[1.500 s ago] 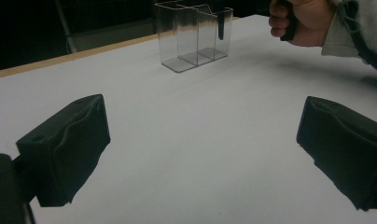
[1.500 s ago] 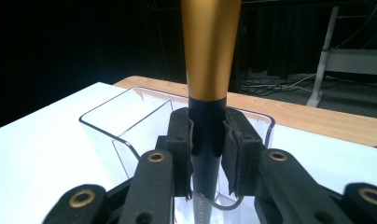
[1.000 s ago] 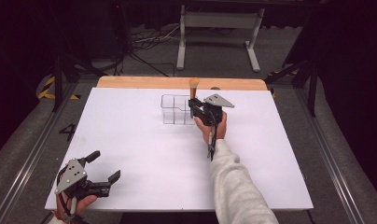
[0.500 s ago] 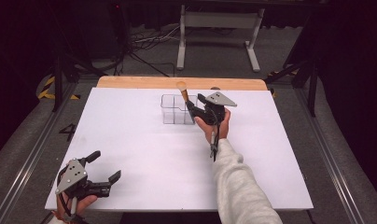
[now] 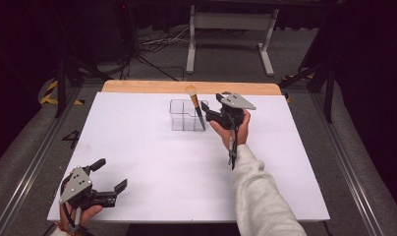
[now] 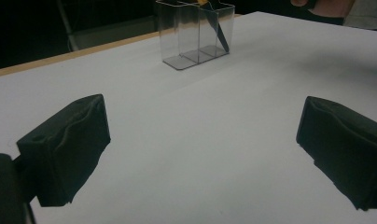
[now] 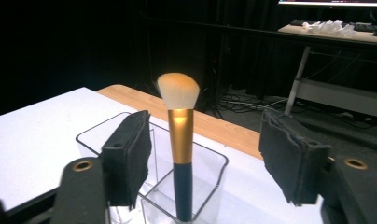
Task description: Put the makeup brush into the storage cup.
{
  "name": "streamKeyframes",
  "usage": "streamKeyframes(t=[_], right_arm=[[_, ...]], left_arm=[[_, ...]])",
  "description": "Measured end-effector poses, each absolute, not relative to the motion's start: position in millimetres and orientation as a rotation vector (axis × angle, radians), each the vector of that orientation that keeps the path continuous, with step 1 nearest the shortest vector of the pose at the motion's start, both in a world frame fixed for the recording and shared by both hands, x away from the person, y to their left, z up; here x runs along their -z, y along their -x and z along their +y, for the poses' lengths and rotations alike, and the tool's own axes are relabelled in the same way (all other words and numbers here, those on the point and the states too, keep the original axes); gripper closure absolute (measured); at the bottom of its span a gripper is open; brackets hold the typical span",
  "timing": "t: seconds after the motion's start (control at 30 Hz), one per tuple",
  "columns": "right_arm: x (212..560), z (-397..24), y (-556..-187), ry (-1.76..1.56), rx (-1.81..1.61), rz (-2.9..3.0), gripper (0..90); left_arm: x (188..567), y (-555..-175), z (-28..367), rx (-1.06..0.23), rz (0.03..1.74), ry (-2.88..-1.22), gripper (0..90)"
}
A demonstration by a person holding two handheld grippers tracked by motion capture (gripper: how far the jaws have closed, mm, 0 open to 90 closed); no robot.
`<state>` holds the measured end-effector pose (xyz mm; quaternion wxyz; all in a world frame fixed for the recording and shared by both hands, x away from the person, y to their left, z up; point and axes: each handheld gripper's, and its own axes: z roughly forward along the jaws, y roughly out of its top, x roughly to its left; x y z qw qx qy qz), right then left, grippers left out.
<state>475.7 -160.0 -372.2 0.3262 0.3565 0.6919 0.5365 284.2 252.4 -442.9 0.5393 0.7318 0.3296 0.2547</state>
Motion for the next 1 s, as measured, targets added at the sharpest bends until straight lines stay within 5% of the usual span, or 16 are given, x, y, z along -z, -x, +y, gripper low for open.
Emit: streamKeyframes(t=[0.63, 1.0], right_arm=[[352.8, -172.8, -457.5, -0.888, -1.334, 1.784, 13.4], [348.8, -178.1, -447.2, -0.86, -1.313, 1.768, 12.2]], left_arm=[[443.1, -284.1, 250.8, -0.607, 0.785, -1.749, 3.3], [442.8, -283.5, 250.4, -0.61, 0.782, -1.751, 3.3]])
